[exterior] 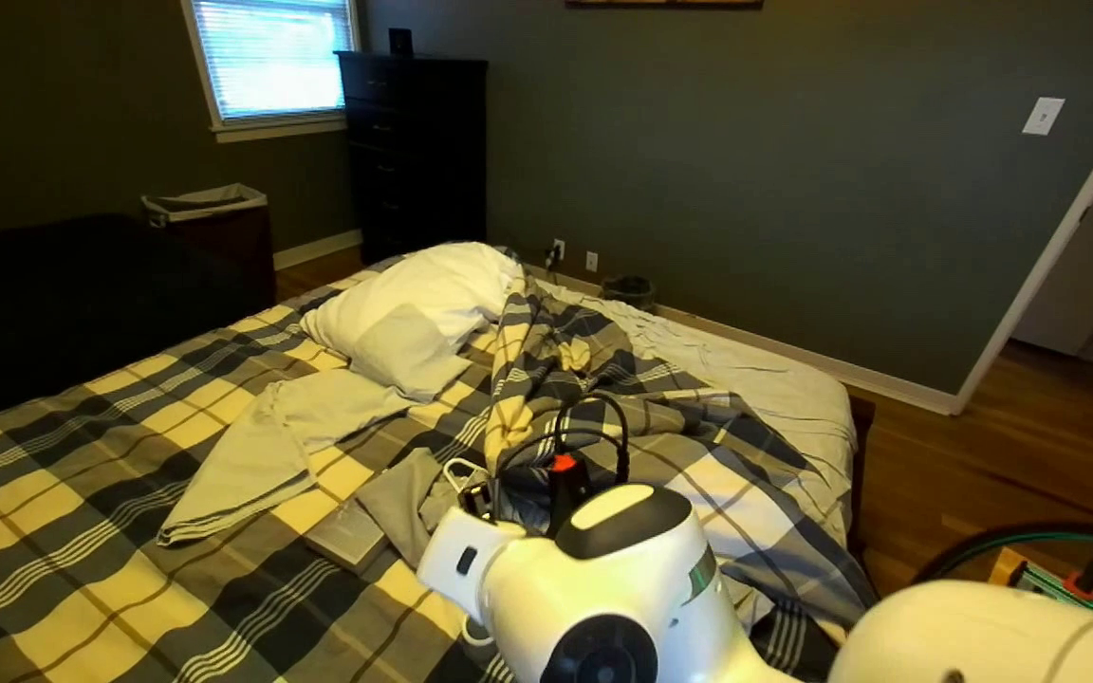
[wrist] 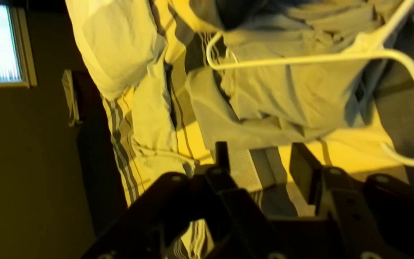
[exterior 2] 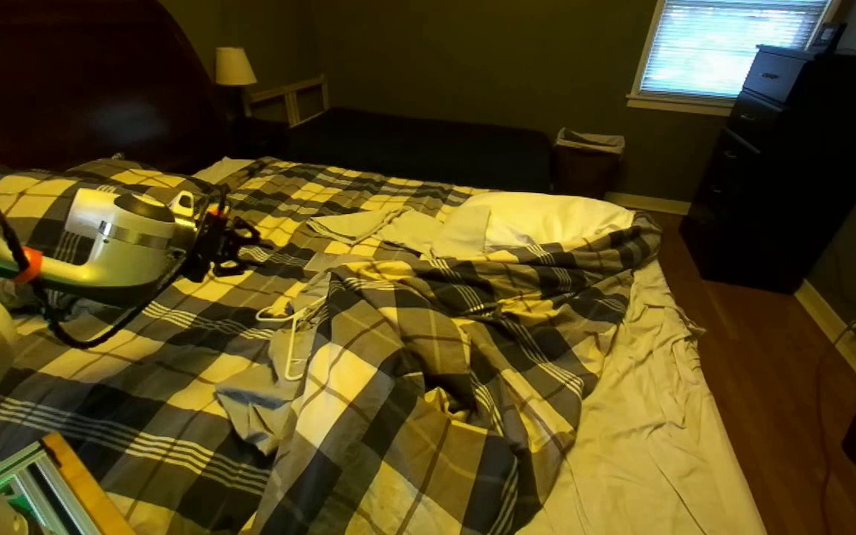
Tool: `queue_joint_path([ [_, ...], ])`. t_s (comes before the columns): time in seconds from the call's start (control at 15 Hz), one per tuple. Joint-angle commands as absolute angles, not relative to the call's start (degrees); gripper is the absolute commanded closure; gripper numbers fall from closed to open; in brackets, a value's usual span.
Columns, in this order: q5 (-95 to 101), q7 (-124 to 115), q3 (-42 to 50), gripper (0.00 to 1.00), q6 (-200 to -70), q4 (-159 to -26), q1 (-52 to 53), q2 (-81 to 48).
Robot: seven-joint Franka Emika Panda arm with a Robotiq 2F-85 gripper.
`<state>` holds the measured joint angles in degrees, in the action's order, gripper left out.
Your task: Move the bottom right tip of the duvet to the left
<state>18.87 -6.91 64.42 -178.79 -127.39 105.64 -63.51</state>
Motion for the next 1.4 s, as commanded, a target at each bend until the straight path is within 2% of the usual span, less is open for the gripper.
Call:
queue_joint_path([
  [0.0,12.8,-6.3,65.0,0.19,-180.8,-131.1,98.5,-64.2],
  [0.2,10.7,-3.9,64.8,0.00,-179.8,-133.9,89.4,-59.9],
  [0.6,14.9,8.5,64.3,0.00,-182.4,-138.5,67.9,-45.7],
  [0.87,19.5,18.6,61.6,0.00,-195.1,-140.1,50.5,-36.6],
  [1.0,21.1,21.2,57.2,0.00,-199.2,-139.8,41.2,-32.2],
  [1.07,16.1,20.7,60.5,0.00,-197.0,-138.8,47.3,-39.0],
  [1.2,17.0,23.6,57.4,0.00,-199.0,-138.8,40.9,-34.9],
  [1.33,17.3,24.3,56.5,0.00,-199.0,-138.9,39.8,-33.0],
])
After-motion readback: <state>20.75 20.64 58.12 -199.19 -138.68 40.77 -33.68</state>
